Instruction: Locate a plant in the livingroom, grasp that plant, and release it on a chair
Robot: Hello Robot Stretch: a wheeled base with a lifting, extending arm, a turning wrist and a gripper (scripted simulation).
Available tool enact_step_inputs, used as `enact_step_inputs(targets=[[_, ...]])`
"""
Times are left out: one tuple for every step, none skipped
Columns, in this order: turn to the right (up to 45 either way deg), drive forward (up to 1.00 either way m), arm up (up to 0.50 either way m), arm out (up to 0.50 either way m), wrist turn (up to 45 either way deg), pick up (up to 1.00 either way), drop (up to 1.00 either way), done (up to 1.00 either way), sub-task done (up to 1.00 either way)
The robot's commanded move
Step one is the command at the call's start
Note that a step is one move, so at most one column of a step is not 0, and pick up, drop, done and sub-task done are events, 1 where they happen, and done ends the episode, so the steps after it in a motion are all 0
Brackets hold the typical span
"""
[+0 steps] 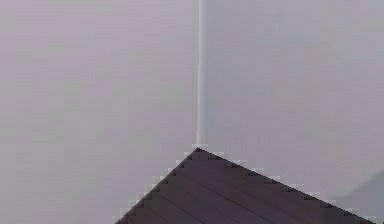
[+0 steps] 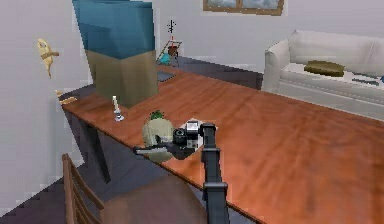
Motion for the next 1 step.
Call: enact_step_inputs(targets=[[0.0, 0.0, 0.1, 0.0, 0.0, 0.0, 0.0, 0.0, 0.0]])
